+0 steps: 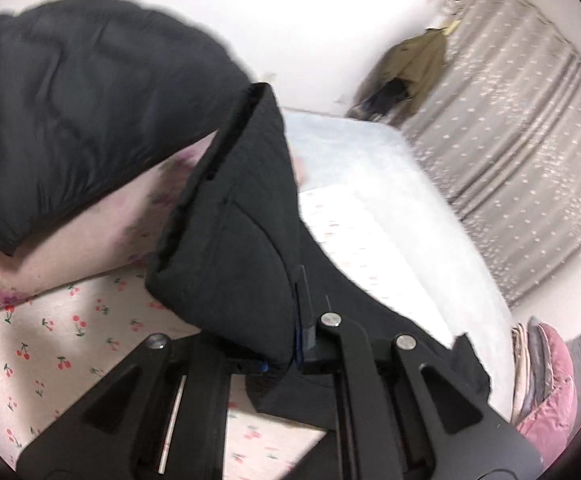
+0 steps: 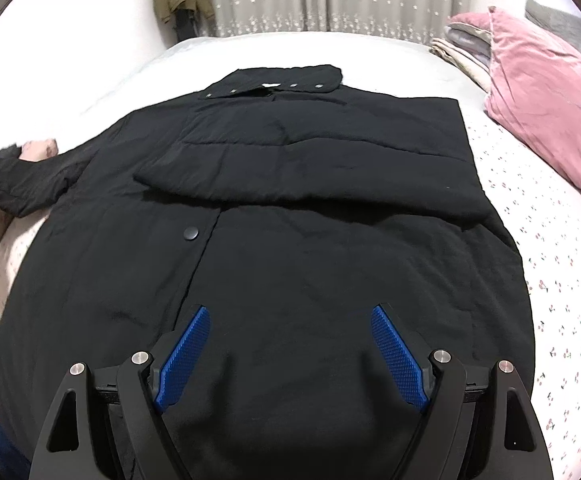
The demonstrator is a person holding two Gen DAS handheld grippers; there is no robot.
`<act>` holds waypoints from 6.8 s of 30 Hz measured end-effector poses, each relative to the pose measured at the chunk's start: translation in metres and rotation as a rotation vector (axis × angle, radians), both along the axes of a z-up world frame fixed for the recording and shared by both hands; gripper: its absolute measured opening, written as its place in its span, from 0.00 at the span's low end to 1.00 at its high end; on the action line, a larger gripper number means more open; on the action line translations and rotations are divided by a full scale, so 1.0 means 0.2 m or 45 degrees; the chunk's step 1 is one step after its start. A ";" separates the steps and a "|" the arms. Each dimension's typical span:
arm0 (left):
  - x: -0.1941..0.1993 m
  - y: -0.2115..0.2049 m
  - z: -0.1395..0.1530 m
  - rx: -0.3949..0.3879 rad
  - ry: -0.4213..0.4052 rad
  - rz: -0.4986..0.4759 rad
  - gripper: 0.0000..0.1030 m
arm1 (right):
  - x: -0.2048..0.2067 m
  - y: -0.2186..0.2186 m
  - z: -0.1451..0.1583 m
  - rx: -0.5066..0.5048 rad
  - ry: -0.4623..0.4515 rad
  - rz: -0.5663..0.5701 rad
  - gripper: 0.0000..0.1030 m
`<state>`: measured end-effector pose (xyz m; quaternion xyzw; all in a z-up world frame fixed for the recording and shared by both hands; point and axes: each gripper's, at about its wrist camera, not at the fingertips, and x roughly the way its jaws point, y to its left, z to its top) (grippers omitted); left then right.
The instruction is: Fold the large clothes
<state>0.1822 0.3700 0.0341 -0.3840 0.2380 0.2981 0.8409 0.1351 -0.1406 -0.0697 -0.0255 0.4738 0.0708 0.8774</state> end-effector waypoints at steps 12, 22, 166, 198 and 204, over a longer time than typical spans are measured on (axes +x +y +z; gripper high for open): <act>0.35 -1.03 0.52 0.203 -0.232 -0.550 0.10 | 0.02 -0.15 0.07 0.044 -0.013 -0.094 0.82; 0.70 -2.04 -0.22 -0.078 0.160 -1.254 0.57 | 0.07 -0.32 0.08 0.082 0.005 -0.215 0.82; -0.35 -0.82 -0.47 -0.272 0.513 -0.632 0.08 | -0.23 -1.14 0.06 0.791 0.023 -0.611 0.08; 0.99 -0.60 -0.68 -0.381 0.500 -0.514 0.14 | 1.26 -1.04 -0.09 0.683 -0.009 -0.737 0.12; 0.91 -0.45 -0.44 -0.469 0.250 -0.641 0.50 | 1.27 -1.14 0.02 0.791 0.057 -0.661 0.21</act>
